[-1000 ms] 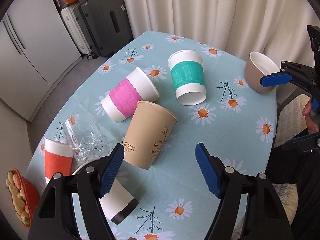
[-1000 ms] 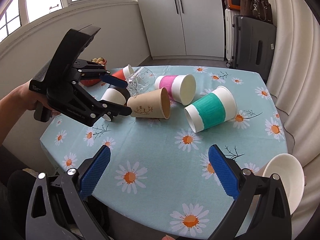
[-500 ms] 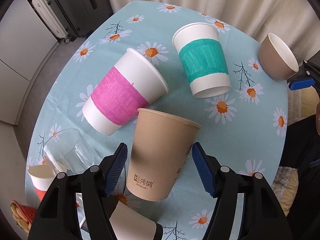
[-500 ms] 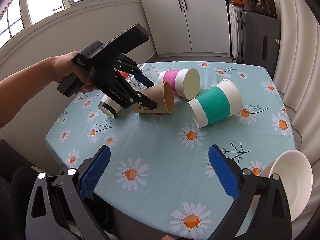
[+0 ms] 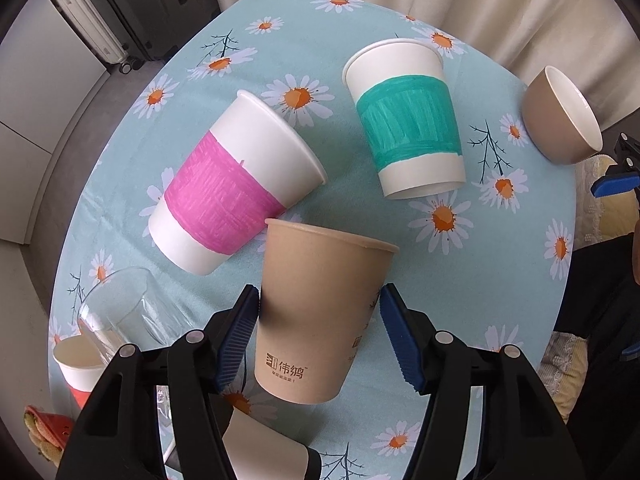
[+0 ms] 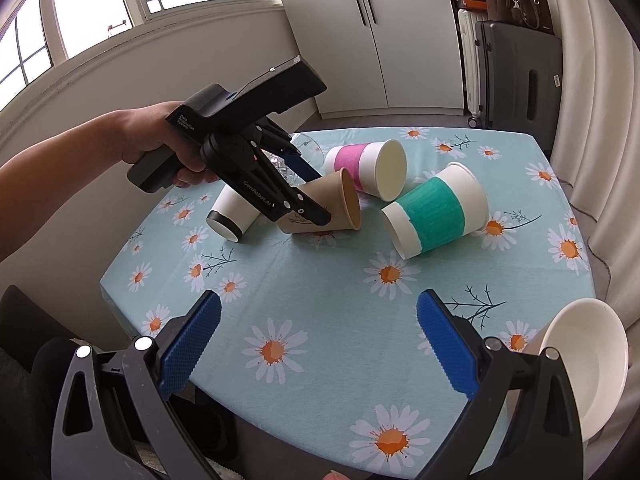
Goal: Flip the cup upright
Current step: 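Close the left gripper around the tan kraft cup's body and lift it, then rotate the left tool to turn the tan cup rim-up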
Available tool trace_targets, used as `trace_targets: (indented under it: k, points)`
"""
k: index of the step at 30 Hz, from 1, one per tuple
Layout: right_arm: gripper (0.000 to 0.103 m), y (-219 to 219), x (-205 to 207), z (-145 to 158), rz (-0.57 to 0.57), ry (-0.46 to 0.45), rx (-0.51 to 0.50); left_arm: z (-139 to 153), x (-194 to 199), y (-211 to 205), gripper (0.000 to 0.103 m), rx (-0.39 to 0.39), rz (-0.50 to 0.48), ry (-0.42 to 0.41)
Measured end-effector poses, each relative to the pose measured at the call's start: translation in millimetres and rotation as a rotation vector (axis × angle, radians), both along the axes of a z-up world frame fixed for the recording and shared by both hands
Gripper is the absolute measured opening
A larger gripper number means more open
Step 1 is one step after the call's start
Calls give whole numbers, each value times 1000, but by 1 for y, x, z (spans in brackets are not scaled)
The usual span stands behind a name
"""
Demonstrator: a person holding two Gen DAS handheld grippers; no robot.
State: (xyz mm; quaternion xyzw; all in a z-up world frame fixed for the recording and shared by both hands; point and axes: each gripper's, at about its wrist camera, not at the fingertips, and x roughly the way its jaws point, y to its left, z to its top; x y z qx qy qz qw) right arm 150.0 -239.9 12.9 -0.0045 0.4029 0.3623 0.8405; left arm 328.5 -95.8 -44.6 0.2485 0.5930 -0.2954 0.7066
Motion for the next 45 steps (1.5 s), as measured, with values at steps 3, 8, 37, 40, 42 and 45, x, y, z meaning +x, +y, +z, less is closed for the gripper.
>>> trace_targets:
  k: [3,8,37,40,42,45]
  points:
    - [97,-2,0,2,-4,10,18,-1,2,0,61,1,4,9]
    - [97,-6,0,5,-20,10,31,0,2,1,60,-12,21,25]
    - [97,28,-58,29,55,73,43,20,-172,113,59,-639,1059,48]
    - [97,35,-61,27,65,84,35,9,-182,121,59,-651,1133,60]
    - [97,38,-62,25,69,89,23,3,-188,126,59,-645,1169,64]
    - [97,42,-63,22,74,96,0,-4,-190,127,59,-638,1181,73]
